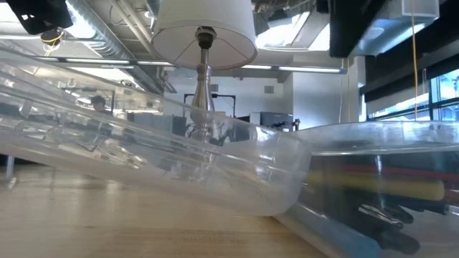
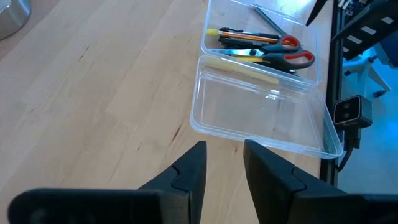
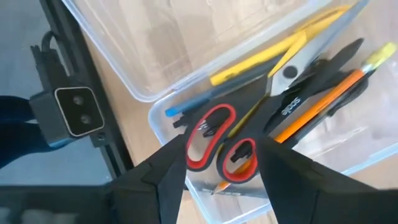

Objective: Pick & place school supplies into a supply box
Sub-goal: Put the orange pencil into the transparent supply box

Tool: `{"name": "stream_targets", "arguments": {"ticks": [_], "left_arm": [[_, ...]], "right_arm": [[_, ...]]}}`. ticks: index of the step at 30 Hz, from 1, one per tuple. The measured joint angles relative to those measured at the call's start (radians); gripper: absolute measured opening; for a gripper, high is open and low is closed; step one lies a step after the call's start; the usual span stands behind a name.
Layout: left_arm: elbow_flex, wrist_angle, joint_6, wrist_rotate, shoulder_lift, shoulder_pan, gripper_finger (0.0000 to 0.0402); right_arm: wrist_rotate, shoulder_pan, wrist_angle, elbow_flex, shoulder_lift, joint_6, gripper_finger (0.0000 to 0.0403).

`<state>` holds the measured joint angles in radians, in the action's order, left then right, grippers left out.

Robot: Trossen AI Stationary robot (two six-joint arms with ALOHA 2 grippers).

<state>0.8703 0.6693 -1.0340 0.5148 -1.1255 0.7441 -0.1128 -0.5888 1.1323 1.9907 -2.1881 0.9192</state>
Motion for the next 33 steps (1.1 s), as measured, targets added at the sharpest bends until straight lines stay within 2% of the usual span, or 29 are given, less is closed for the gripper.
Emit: {"name": "stream_targets", "arguments": {"ticks": [10, 22, 27, 33], "left_arm": [[0.0, 0.0, 0.0, -0.011, 0.0, 0.0, 0.01], [0.0, 0.0, 0.0, -0.011, 0.0, 0.0, 0.01], [0.0, 0.0, 0.0, -0.011, 0.0, 0.0, 0.01], [0.0, 0.0, 0.0, -0.011, 0.0, 0.0, 0.01]], "right_arm": [[-0.079, 0.0, -0.009, 0.0, 0.063, -0.033, 0.0194], [-0.062, 0.003, -0.019, 0.0, 0.065, -0.112, 0.0194], [-0.047, 0.003, -0.079, 0.0, 0.065, -0.124, 0.0194], [-0.089, 0.003, -0.101, 0.0, 0.065, -0.22, 0.0194]]}}
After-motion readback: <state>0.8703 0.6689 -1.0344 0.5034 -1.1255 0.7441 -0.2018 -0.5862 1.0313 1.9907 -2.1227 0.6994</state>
